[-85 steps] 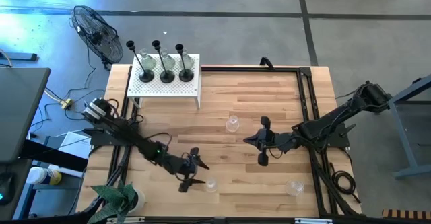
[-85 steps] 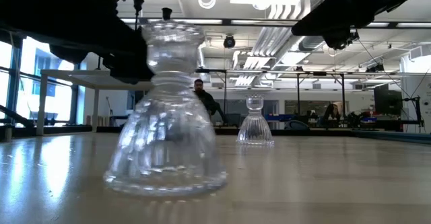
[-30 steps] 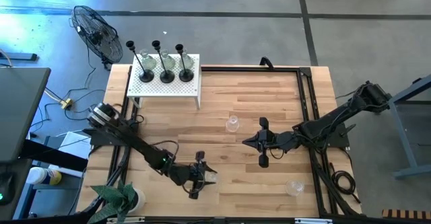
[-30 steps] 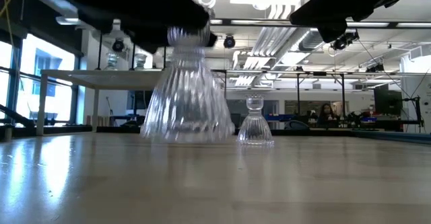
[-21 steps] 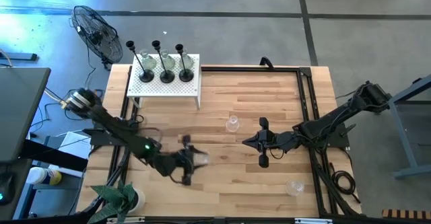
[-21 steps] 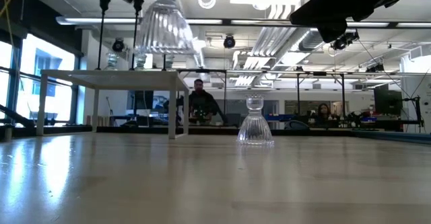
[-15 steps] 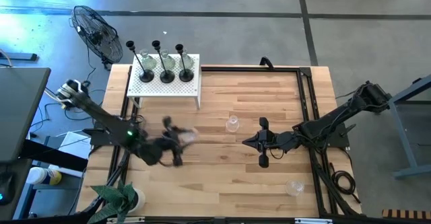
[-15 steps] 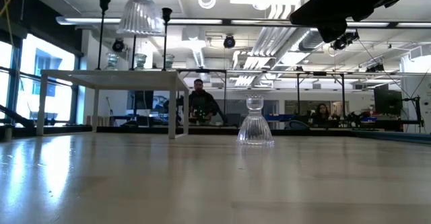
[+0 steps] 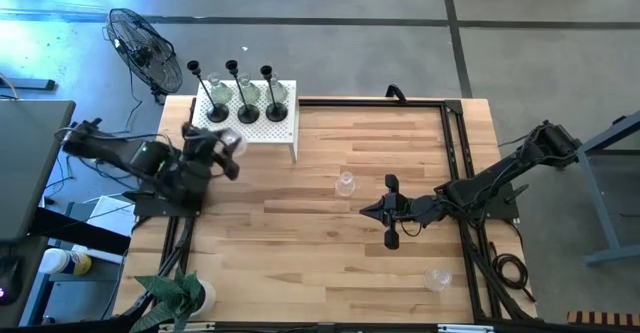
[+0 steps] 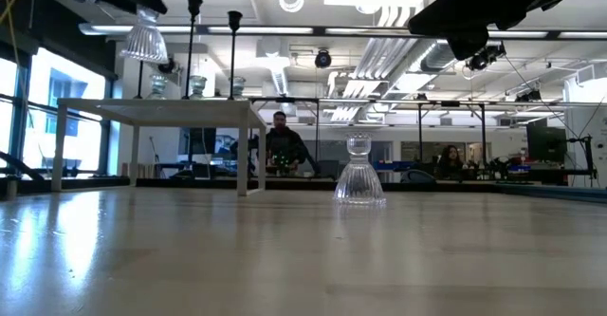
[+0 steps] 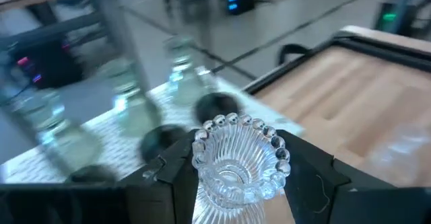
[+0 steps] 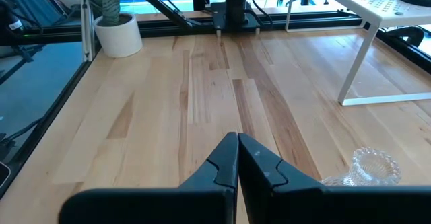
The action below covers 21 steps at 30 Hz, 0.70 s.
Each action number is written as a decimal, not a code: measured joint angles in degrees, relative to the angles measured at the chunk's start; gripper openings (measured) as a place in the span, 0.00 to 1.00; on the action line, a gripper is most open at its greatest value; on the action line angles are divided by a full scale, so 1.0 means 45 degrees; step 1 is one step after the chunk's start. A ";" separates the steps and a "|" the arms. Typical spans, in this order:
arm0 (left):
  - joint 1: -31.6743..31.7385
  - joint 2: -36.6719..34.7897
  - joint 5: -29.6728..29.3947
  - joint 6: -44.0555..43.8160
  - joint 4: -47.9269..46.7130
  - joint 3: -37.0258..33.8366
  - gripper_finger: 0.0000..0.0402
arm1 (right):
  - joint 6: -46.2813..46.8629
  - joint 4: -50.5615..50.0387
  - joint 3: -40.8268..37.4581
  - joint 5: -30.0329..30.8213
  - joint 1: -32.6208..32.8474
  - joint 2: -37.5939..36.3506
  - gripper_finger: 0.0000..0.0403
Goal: Pick & Place candle stick holders
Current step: Put the bottom left transparent glass candle holder on the shelf
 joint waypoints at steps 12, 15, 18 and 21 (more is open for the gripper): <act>0.2097 -0.2053 -0.0387 -0.3244 -0.2200 -0.1908 0.41 | -0.0003 -0.0005 0.0000 -0.0001 0.0005 0.0000 0.00; 0.2411 -0.2817 -0.0502 -0.3246 -0.2148 -0.2115 0.41 | -0.0063 -0.0003 0.0000 0.0000 0.0000 0.0000 0.00; 0.2654 -0.3379 -0.0600 -0.3128 -0.2111 -0.2137 0.41 | -0.0118 0.0072 0.0000 0.0000 -0.0005 0.0000 0.00; 0.2867 -0.3664 -0.0629 -0.2915 -0.2105 -0.2137 0.41 | -0.0267 0.0170 0.0000 0.0000 -0.0005 0.0000 0.00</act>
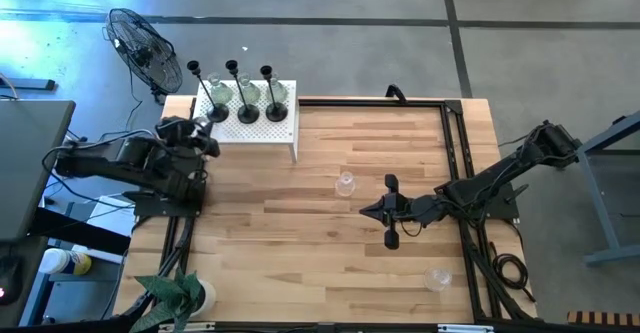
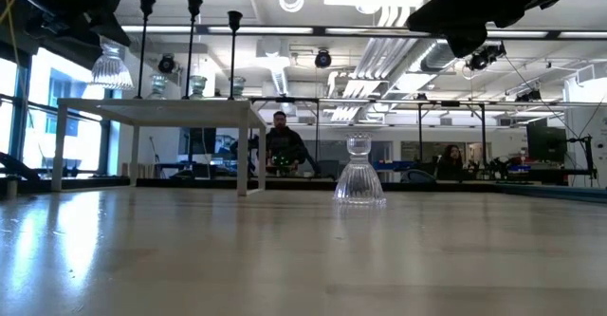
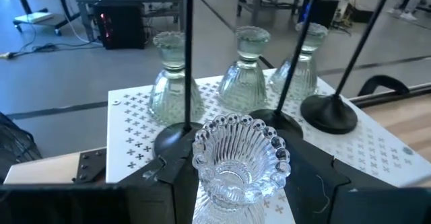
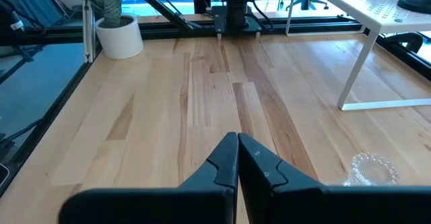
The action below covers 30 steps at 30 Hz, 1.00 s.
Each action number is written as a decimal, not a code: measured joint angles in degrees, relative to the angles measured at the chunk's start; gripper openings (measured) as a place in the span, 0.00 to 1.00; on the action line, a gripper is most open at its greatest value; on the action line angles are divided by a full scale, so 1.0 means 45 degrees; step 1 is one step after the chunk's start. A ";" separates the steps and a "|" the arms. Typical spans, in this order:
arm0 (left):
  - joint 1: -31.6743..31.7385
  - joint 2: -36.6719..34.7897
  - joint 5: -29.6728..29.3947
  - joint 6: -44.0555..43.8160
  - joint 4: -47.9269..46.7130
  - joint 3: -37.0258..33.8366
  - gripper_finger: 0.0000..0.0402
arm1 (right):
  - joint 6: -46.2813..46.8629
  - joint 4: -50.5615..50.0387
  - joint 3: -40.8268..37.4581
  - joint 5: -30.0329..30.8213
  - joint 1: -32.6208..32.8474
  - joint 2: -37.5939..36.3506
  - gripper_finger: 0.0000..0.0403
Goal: Pick & Place candle stick holders
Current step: Put the bottom left transparent glass candle holder on the shelf
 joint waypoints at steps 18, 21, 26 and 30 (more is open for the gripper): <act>0.1737 0.0126 0.0816 0.1537 0.2179 -0.0592 0.41 | -0.0549 0.0421 0.0000 -0.0044 0.0000 0.0000 0.00; 0.2240 0.0127 0.0907 0.2326 0.3210 -0.0958 0.41 | -0.0547 0.0437 0.0000 -0.0049 0.0000 0.0000 0.00; 0.3355 0.0122 0.1629 0.3329 0.3986 -0.1039 0.41 | -0.0572 0.0466 0.0000 -0.0252 0.0000 0.0000 0.00; 0.4403 0.0253 0.2544 0.4116 0.4667 -0.1039 0.41 | -0.0593 0.0466 0.0000 -0.0251 0.0000 0.0000 0.00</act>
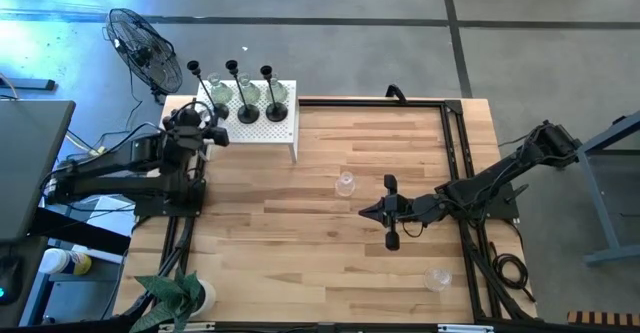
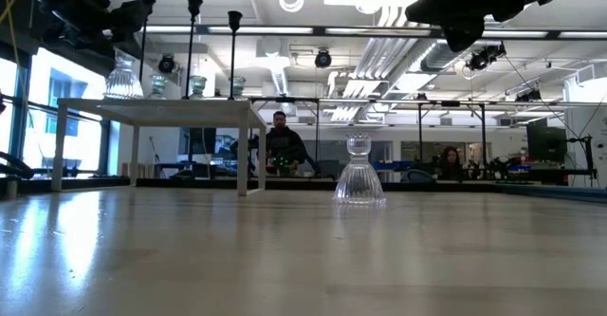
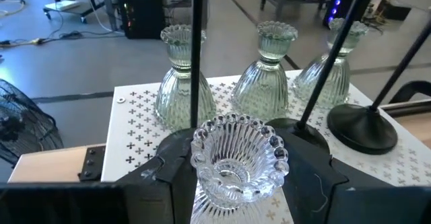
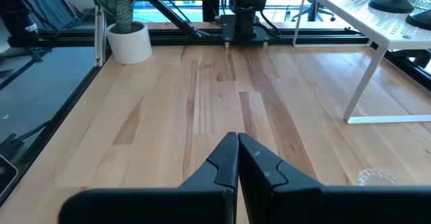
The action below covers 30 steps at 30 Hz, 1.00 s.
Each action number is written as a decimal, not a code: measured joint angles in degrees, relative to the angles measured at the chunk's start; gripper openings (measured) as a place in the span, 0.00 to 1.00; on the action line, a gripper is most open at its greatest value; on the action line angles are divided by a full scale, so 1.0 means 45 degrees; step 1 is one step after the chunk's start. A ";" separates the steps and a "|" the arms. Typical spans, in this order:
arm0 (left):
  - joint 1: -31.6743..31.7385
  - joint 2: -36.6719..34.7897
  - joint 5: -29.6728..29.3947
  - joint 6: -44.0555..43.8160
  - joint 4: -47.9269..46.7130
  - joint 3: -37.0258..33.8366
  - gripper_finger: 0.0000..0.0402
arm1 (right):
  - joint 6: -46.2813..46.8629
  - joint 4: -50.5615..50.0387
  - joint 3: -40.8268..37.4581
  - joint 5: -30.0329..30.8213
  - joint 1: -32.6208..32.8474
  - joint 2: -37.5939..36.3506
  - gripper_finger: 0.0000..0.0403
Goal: Pick & Place candle stick holders
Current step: Put the bottom left transparent glass candle holder on the shelf
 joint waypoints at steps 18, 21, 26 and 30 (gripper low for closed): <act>0.2458 0.0281 0.2582 0.0703 0.0447 0.0019 0.41 | 0.0044 0.0000 0.0000 -0.0035 0.0005 0.0000 0.00; 0.2458 0.0281 0.2704 0.0680 0.0438 0.0019 0.41 | 0.0044 0.0000 0.0000 -0.0037 0.0008 0.0000 0.00; 0.2464 0.0301 0.2891 0.0560 0.0354 0.0008 0.41 | 0.0070 0.0000 0.0000 -0.0040 0.0005 0.0000 0.00; 0.2463 0.0296 0.2670 0.0562 0.0238 0.0005 0.41 | 0.0090 0.0000 0.0000 -0.0096 0.0005 0.0000 0.00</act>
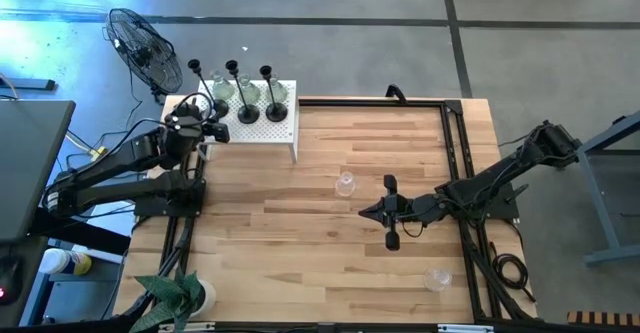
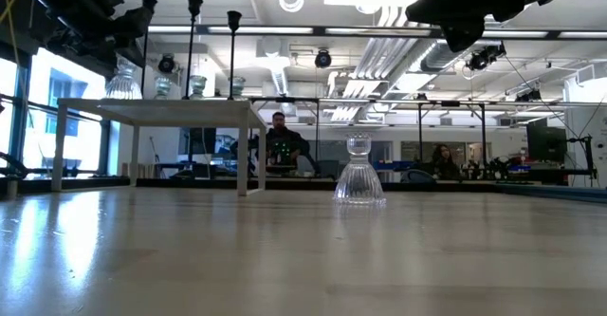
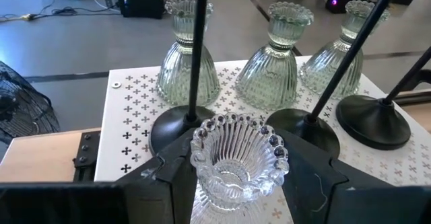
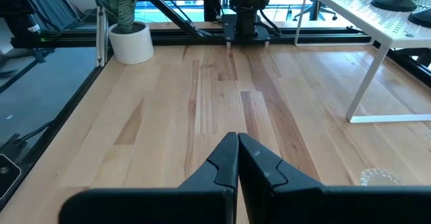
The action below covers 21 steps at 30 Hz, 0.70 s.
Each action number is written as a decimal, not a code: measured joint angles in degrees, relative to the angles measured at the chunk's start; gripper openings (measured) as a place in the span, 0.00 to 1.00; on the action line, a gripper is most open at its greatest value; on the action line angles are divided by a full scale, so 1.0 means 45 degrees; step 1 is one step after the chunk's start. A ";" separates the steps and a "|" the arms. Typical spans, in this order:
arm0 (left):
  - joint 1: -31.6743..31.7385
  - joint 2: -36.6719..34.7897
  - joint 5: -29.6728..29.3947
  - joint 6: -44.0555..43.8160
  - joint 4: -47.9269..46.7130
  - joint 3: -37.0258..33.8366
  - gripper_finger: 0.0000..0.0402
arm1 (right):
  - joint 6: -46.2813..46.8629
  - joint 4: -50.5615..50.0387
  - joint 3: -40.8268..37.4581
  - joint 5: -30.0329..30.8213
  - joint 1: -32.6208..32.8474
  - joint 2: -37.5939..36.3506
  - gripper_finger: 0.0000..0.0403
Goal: Pick & Place candle stick holders
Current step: Put the bottom left transparent glass candle holder on the shelf, then put the bottom transparent glass candle holder on the shelf aligned with the other transparent glass candle holder
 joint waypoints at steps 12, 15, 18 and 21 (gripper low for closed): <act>0.0000 0.0010 0.0299 0.0162 -0.0150 -0.0053 0.52 | 0.0002 0.0000 0.0000 -0.0002 0.0004 0.0000 0.00; -0.0005 0.0010 0.0390 0.0392 -0.0105 -0.0053 0.56 | 0.0002 0.0000 0.0000 -0.0002 0.0000 0.0000 0.00; 0.0000 -0.0025 0.0419 0.0530 -0.0051 -0.0034 0.59 | 0.0002 0.0000 0.0000 -0.0041 0.0000 0.0000 0.00; -0.0004 -0.0192 0.0419 0.0754 -0.0034 -0.0030 0.60 | 0.0002 0.0000 0.0000 -0.0051 0.0000 0.0000 0.00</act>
